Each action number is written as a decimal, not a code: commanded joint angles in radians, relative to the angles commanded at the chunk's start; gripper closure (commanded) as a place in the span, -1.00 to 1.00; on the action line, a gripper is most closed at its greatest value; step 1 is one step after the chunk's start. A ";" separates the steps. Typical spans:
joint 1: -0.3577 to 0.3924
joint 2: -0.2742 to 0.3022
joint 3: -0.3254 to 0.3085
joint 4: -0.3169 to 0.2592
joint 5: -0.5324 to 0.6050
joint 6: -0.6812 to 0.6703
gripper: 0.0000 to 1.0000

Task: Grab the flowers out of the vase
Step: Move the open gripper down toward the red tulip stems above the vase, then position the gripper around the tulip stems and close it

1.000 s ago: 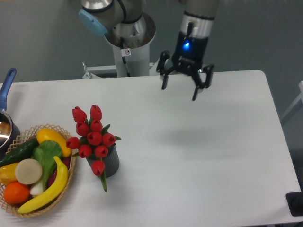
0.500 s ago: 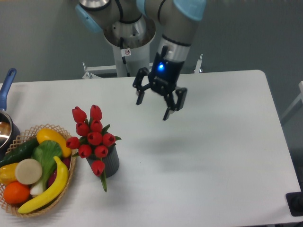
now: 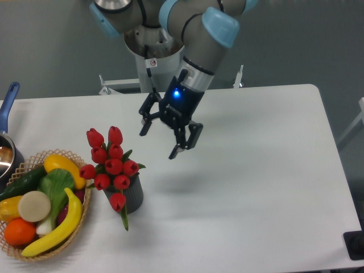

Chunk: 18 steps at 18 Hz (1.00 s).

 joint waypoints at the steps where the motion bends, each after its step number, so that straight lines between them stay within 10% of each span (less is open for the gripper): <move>1: 0.000 0.000 -0.008 0.000 -0.014 0.000 -1.00; 18: -0.014 -0.093 -0.019 0.064 -0.126 0.006 -1.00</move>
